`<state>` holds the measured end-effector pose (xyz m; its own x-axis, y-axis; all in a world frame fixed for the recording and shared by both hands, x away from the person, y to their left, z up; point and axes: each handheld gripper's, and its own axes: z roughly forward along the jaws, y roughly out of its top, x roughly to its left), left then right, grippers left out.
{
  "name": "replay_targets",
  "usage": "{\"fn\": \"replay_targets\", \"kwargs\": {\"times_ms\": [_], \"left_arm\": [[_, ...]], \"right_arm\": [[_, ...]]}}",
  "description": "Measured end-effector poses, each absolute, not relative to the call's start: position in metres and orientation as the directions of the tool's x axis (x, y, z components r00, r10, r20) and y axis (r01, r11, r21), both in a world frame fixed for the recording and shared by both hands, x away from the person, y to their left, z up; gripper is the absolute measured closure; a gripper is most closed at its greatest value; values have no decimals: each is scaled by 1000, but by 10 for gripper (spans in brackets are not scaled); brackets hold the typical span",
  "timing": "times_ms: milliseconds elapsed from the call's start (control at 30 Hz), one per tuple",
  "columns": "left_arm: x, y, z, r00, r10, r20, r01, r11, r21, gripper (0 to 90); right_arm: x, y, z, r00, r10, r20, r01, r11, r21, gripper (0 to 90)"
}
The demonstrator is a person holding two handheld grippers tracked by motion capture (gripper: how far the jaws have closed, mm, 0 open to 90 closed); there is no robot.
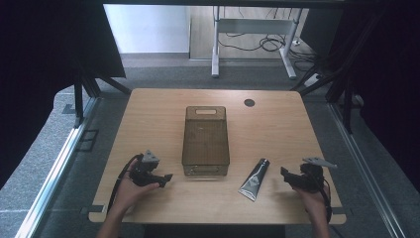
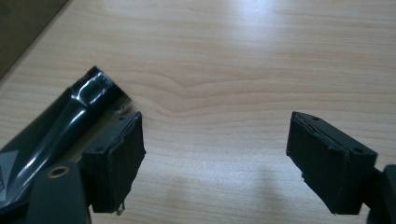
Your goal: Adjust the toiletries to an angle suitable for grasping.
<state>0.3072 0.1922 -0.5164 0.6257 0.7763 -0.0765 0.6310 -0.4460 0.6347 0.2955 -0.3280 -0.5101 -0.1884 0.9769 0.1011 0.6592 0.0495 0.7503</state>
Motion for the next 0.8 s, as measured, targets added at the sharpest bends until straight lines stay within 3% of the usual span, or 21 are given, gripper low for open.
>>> {"fn": "replay_targets", "kwargs": {"times_ms": [800], "left_arm": [[308,185,-518,639,767,-69,627,-466,625,245]], "right_arm": [[293,-316,-503,-304,947,104,662,131,738,505]]}}
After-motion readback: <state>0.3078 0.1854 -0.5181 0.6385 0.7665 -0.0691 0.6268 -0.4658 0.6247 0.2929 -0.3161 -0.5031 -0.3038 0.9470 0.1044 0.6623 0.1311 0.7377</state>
